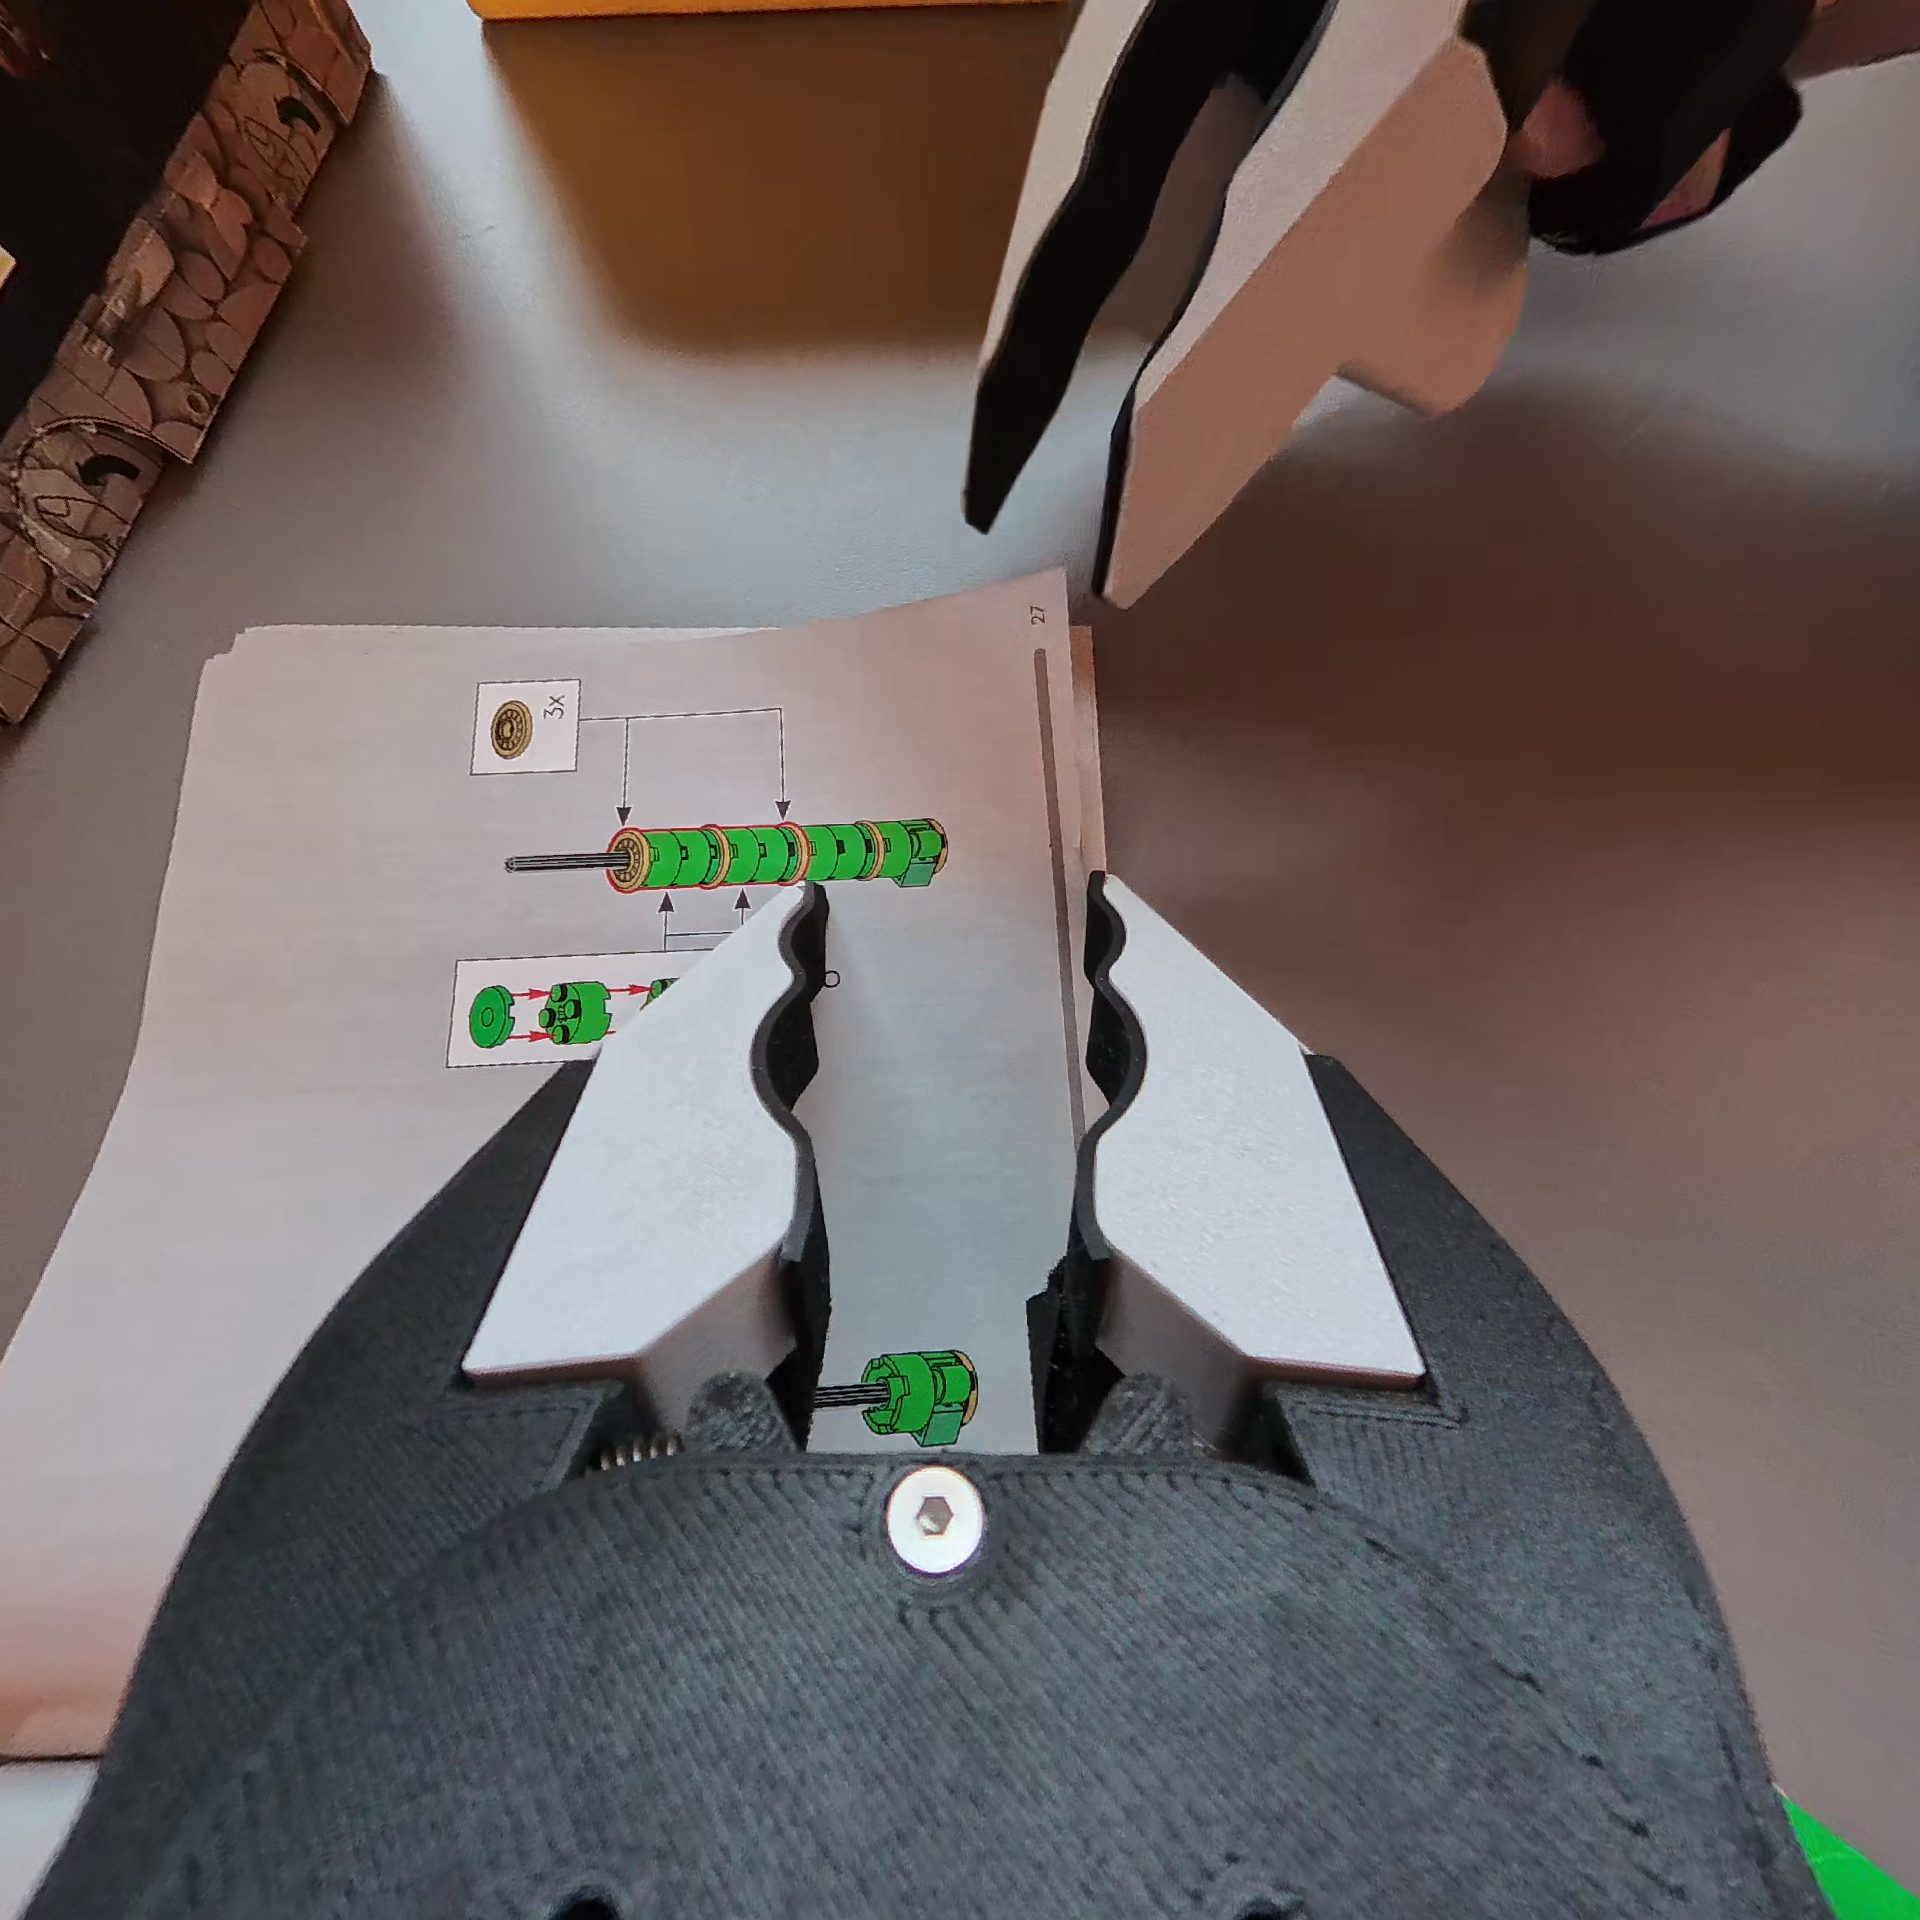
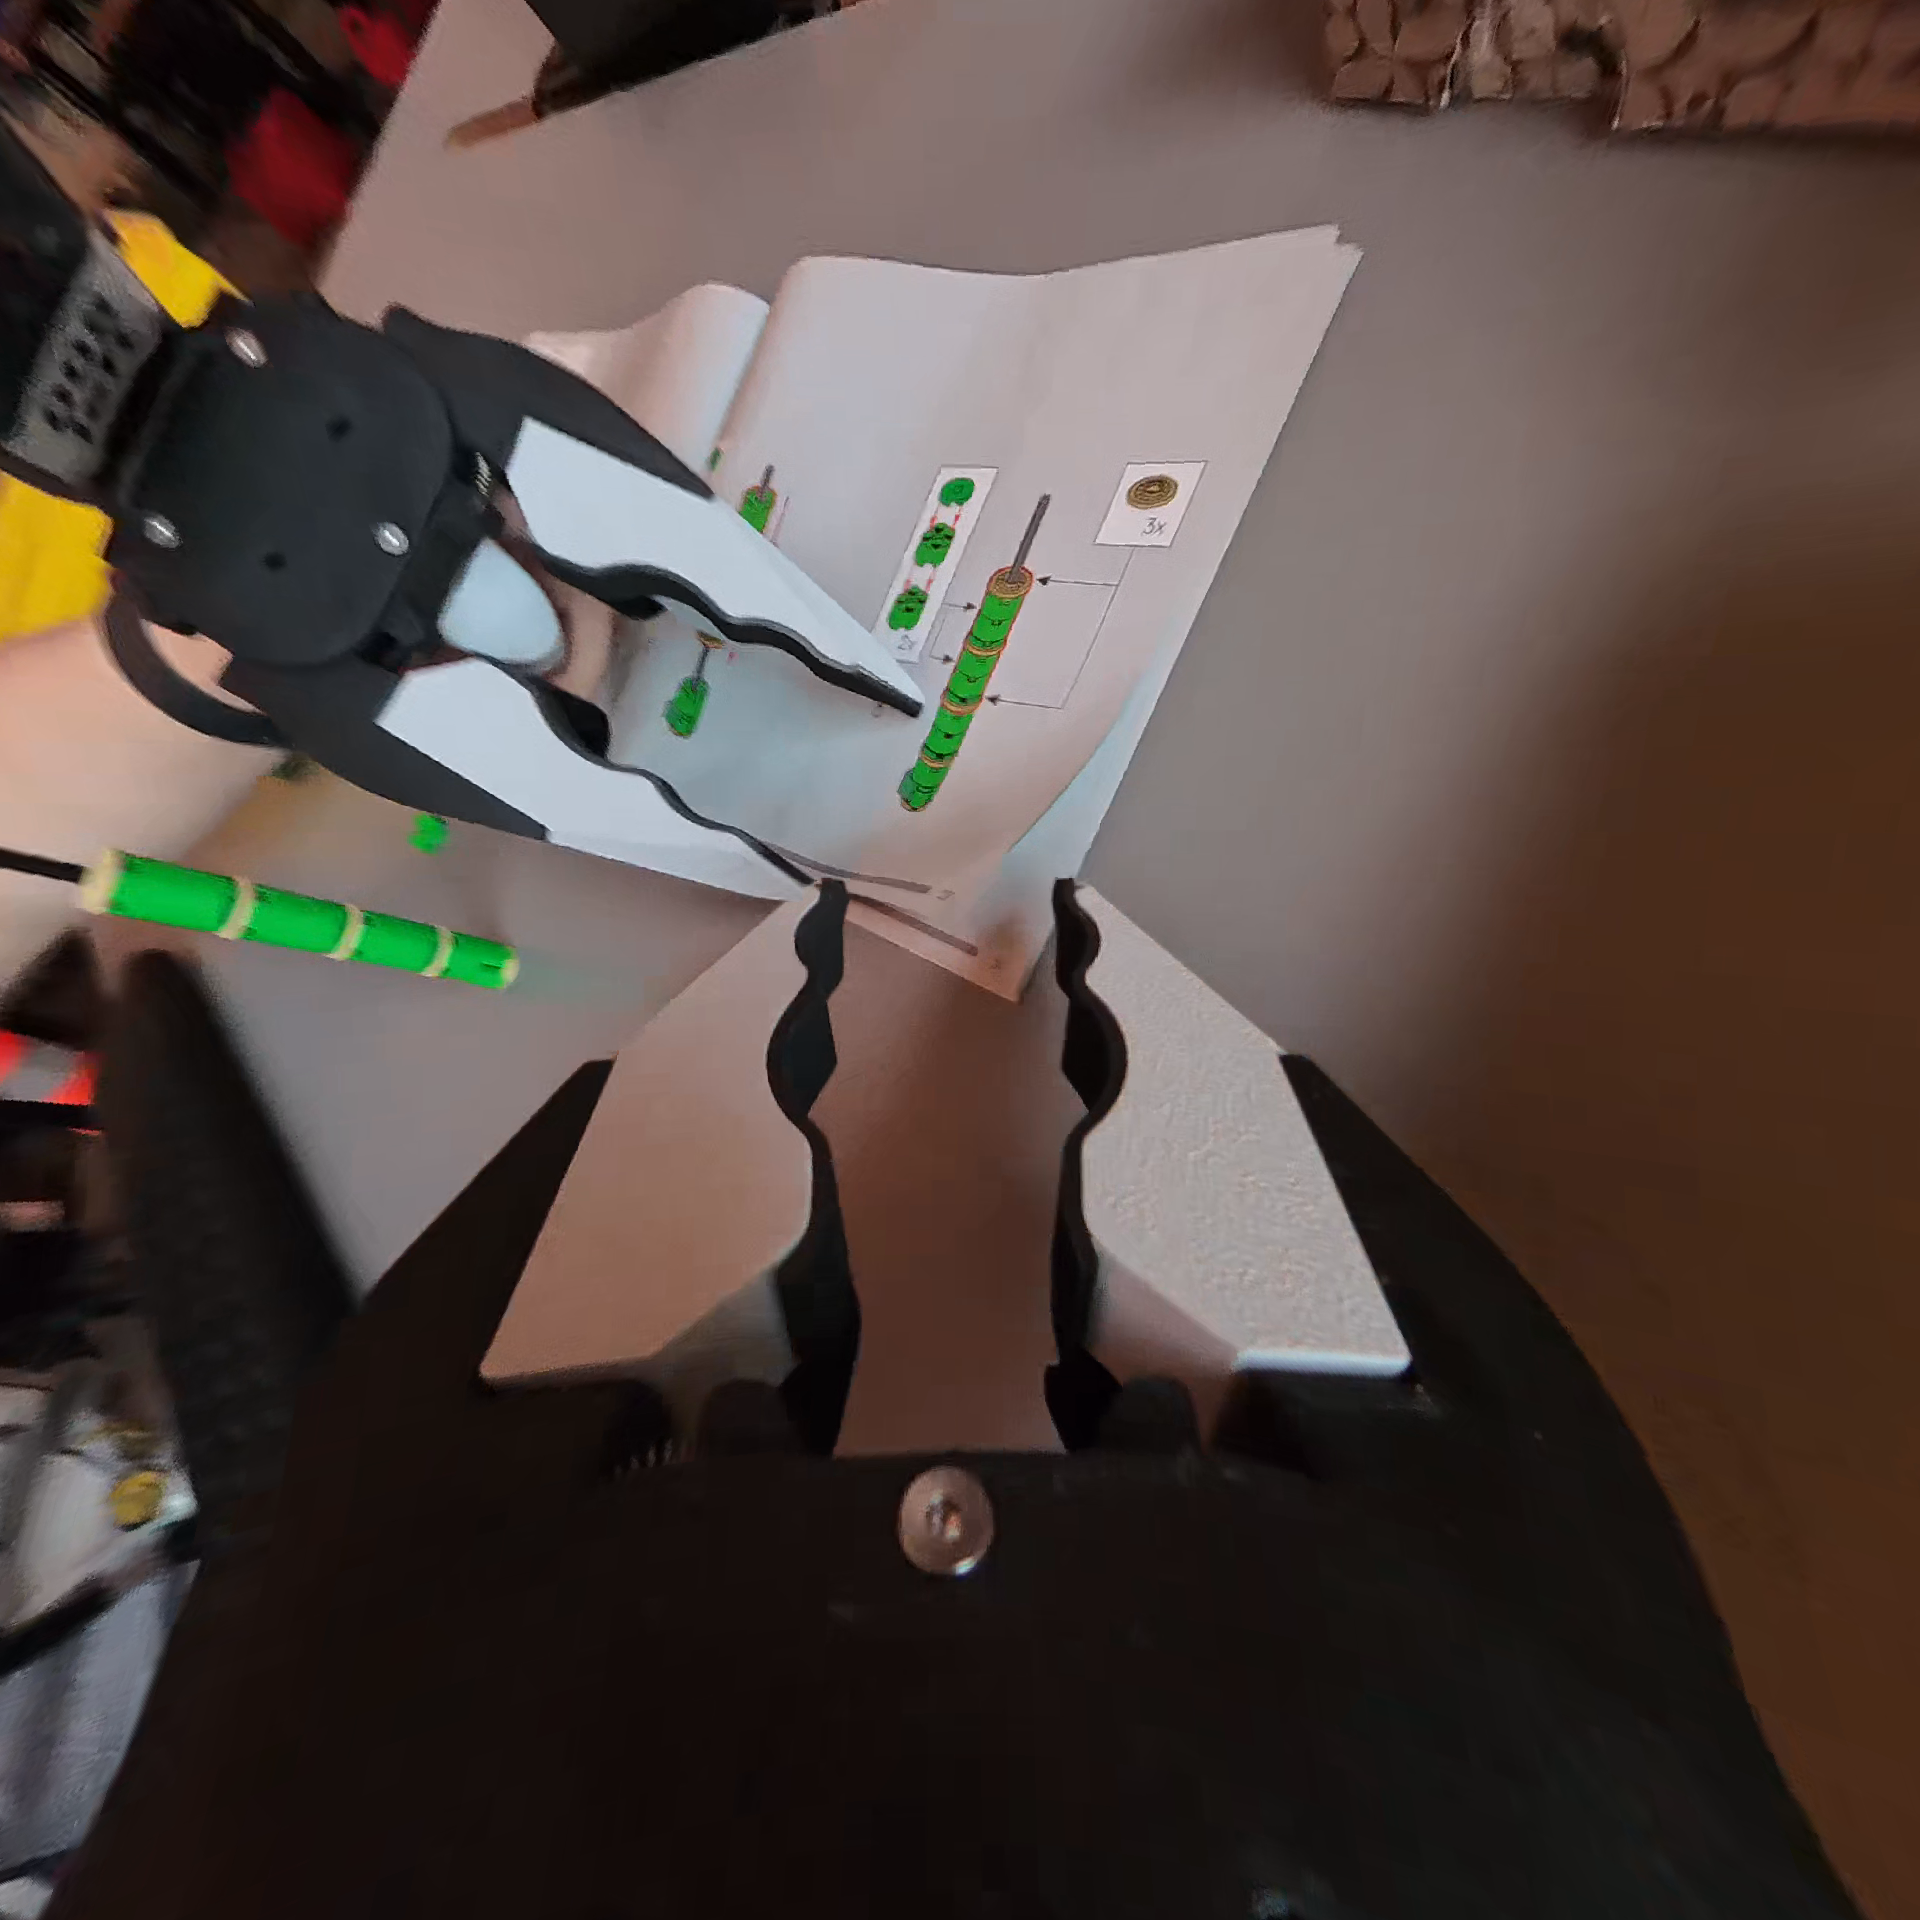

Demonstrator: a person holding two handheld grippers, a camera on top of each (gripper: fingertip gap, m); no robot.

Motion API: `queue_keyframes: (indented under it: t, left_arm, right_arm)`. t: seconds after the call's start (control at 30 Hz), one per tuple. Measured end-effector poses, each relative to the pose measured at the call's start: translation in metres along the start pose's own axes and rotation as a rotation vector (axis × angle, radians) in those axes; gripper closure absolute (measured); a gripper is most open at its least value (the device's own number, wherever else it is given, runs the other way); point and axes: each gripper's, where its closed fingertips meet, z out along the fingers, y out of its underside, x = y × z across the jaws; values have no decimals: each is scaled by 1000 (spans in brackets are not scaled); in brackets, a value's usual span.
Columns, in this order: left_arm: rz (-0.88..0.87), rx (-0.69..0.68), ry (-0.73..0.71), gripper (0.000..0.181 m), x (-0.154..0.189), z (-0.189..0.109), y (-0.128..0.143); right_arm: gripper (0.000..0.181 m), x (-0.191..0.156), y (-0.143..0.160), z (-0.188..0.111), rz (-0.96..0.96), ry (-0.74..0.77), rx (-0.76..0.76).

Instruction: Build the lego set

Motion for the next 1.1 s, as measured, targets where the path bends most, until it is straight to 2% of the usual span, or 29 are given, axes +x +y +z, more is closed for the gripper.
queue_keyframes:
  t: [0.17, 0.4, 0.53, 0.73, 1.1]
  left_arm:
    - [-4, 6, -3, 131, -2, -2, 0]
    - [-7, 11, -9, 131, -4, -5, 1]
    - [-6, 8, -8, 131, -3, -4, 2]
    - [-4, 6, -11, 130, -4, -3, 3]
    - [-9, 3, -14, 130, -5, -4, 4]
  right_arm:
    - [150, -4, -10, -9, 212, -128, 74]
    - [155, 0, -8, -1, 332, -151, 59]
    - [155, -9, -15, 4, 395, -225, 88]
    - [160, -6, -6, 14, 416, -191, 36]
    - [158, -6, -8, 13, 415, -201, 49]
